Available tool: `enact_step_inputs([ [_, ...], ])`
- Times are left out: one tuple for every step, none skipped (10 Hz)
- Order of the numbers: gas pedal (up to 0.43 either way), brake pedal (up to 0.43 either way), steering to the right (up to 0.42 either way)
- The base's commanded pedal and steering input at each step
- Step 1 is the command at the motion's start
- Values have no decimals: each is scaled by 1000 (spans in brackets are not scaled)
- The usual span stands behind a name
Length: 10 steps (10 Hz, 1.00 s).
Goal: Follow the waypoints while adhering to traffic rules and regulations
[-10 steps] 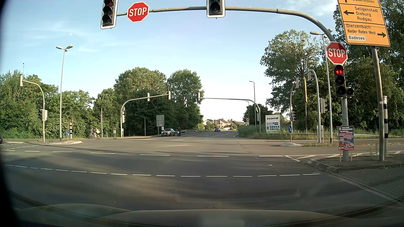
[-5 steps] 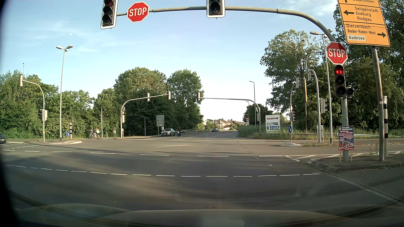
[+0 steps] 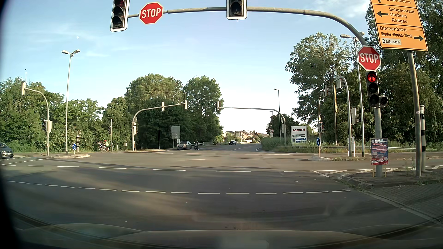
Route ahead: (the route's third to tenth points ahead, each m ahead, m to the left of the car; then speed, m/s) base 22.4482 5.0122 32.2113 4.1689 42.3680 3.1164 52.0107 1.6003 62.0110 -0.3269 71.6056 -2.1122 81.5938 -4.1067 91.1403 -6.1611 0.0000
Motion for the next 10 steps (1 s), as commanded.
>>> enact_step_inputs([
  [0, 305, 6],
  [0, 305, 6],
  [0, 305, 6],
  [0, 305, 6],
  [0, 305, 6],
  [0, 305, 6],
  [0, 305, 6],
  [0, 299, 6],
  [0, 305, 6],
  [0, 305, 6],
])
